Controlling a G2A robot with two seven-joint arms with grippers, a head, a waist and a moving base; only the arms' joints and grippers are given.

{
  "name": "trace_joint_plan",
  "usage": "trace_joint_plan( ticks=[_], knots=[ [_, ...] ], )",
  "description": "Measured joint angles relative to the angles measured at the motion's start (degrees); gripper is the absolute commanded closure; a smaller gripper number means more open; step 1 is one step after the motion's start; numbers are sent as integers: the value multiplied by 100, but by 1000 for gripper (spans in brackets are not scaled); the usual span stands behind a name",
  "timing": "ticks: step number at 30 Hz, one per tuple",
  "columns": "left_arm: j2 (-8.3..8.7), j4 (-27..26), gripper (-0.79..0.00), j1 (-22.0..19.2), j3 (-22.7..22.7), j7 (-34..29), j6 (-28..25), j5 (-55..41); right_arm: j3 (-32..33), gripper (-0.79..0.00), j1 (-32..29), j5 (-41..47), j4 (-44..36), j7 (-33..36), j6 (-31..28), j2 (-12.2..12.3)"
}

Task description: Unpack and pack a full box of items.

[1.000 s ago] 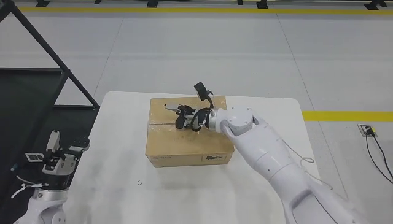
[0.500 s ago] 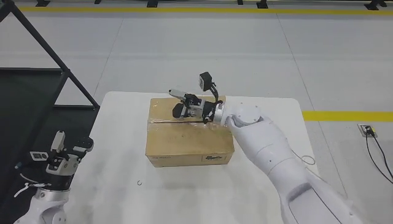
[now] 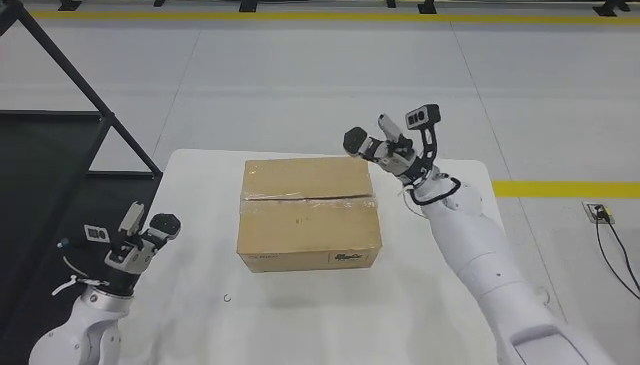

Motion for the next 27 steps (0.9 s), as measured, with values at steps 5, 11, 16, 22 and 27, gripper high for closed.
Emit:
trace_joint_plan(
  ticks=[5,11,16,22,27],
  knots=[
    [19,60,-784,-134,-18,-60,44,20,252,-785,-248,0,-248,-121,-120,89],
    [19,57,-784,-130,-17,-58,42,19,218,-784,-218,0,-237,-112,-112,88],
    [18,57,-784,-130,-17,-58,41,19,218,-785,-219,0,-237,-112,-112,89],
    [18,57,-785,-130,-17,-58,41,19,218,-785,-219,0,-236,-112,-112,89],
    [19,57,-784,-130,-17,-58,41,19,218,-785,-219,0,-236,-112,-112,88]
  ],
)
